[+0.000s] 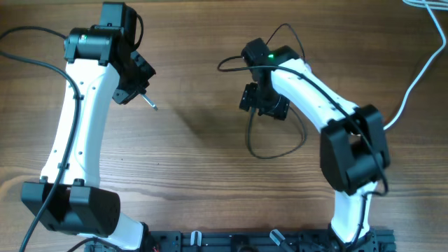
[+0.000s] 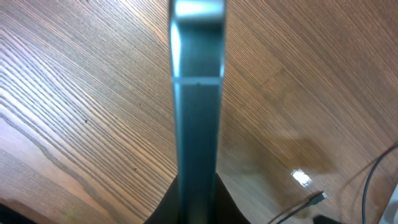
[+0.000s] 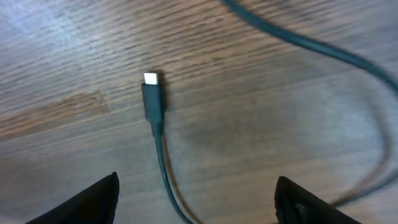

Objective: Plug charger to phone and switch on socket
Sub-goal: 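Grasp the USB-C plug end with the right gripper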

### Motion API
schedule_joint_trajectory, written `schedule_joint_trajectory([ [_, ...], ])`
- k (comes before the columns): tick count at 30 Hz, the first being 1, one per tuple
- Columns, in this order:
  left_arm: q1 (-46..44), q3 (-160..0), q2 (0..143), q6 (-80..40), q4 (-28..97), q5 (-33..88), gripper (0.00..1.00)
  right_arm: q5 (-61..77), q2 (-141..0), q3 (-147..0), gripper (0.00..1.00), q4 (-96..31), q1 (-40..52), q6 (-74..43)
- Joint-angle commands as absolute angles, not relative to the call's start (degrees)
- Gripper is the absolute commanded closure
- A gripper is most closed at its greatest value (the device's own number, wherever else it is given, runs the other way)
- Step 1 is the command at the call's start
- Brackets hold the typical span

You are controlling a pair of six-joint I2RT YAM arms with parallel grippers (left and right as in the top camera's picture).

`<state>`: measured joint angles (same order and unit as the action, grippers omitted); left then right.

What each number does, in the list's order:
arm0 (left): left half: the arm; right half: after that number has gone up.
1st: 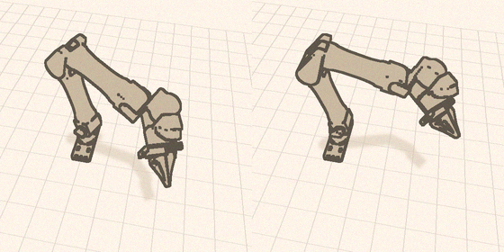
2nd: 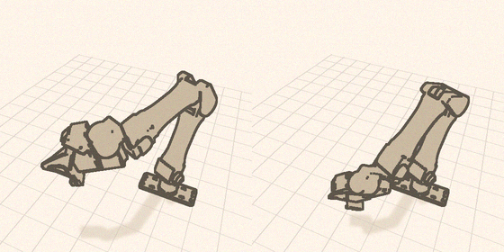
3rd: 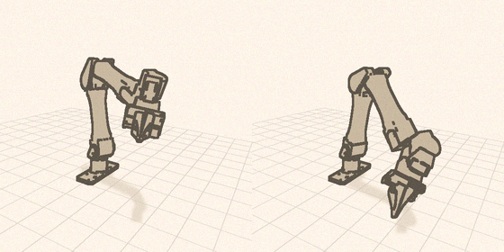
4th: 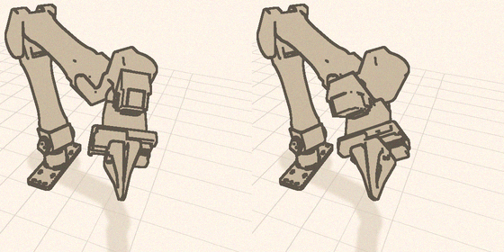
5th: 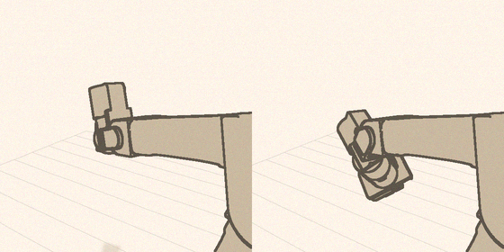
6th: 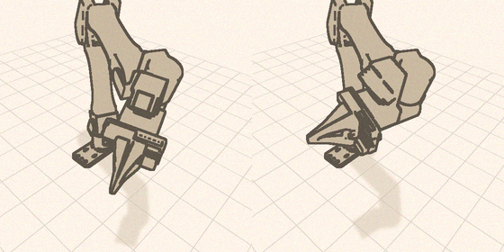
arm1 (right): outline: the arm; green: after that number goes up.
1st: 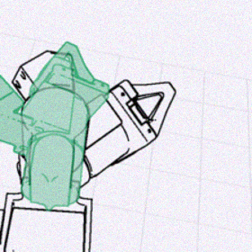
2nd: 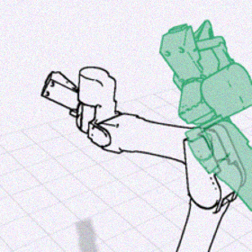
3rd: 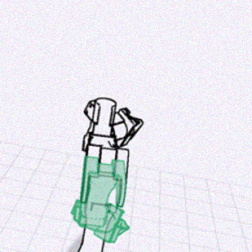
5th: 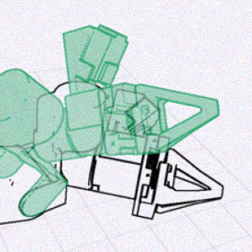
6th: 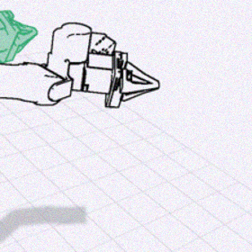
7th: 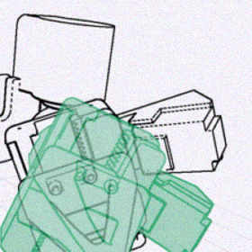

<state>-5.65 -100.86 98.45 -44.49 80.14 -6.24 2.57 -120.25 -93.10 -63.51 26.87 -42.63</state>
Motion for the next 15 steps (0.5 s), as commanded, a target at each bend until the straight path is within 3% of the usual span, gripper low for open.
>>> schedule_joint_trajectory([
  [1,-5.9,-101.5,98.4,-45.5,80.0,-8.0,0.96,5.1,-123.7,-92.9,0.20,-61.9,27.3,-40.3],
  [13,-5.9,-101.5,98.4,-45.5,79.8,-8.0,0.96,-3.8,-126.8,-92.9,0.34,-59.6,31.8,-45.2],
  [15,-5.9,-101.5,98.4,-45.5,79.8,-8.0,0.96,-3.2,-127.6,-92.9,0.42,-59.6,31.8,-45.2],
])
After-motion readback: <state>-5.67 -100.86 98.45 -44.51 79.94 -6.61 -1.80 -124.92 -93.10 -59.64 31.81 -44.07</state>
